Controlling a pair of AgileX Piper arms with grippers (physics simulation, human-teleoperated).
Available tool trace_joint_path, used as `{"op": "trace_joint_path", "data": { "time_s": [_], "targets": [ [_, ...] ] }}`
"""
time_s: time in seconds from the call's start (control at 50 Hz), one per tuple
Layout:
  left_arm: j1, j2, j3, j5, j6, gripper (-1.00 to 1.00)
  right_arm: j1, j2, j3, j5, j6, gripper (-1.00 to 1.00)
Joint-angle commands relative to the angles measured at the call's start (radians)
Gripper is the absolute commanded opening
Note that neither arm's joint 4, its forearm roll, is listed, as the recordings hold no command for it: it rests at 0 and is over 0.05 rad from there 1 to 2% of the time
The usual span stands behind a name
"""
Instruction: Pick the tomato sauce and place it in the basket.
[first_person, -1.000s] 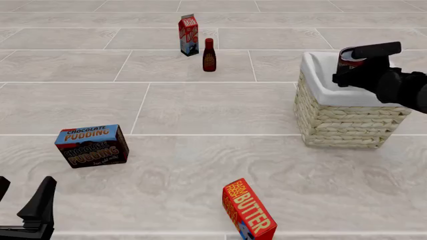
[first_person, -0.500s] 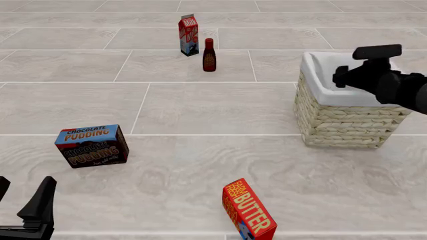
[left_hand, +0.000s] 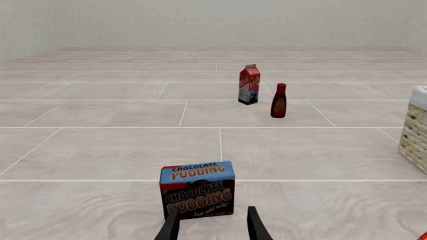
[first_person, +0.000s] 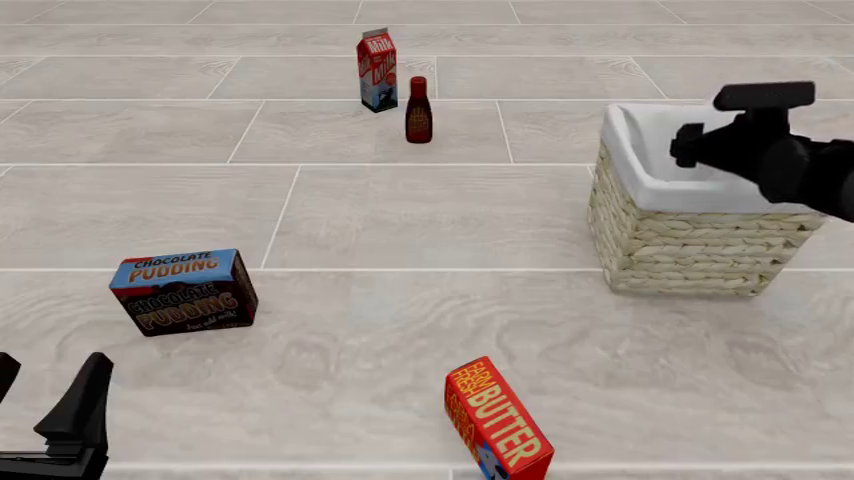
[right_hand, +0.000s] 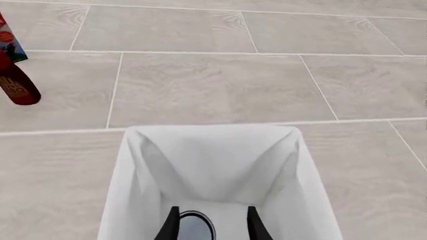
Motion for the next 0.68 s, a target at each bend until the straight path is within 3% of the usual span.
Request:
{"op": "trace_joint_path", "data": {
  "time_s": [0.02, 0.2, 0.24, 0.36, 0.44, 0.68],
  "targets": [
    [0.000, 0.000, 0.000, 0.000, 0.000, 1.00, 0.000, -0.031, -0.002, 0.013, 0.008, 1.00],
    [0.000, 0.000, 0.000, 0.000, 0.000, 1.00, 0.010, -0.120, 0.025, 0.010, 0.016, 1.00],
    [0.000, 0.000, 0.000, 0.000, 0.000, 1.00, 0.003, -0.144, 0.039, -0.001, -0.008, 1.00],
    [0.000, 0.000, 0.000, 0.000, 0.000, 1.00, 0.015, -0.202, 0.058, 0.004, 0.012, 1.00],
    [0.000, 0.000, 0.000, 0.000, 0.000, 1.00, 0.014, -0.237, 0.078, -0.003, -0.018, 1.00],
    [0.000, 0.000, 0.000, 0.000, 0.000, 1.00, 0.042, -0.367, 0.135, 0.019, -0.002, 1.00]
  ]
}}
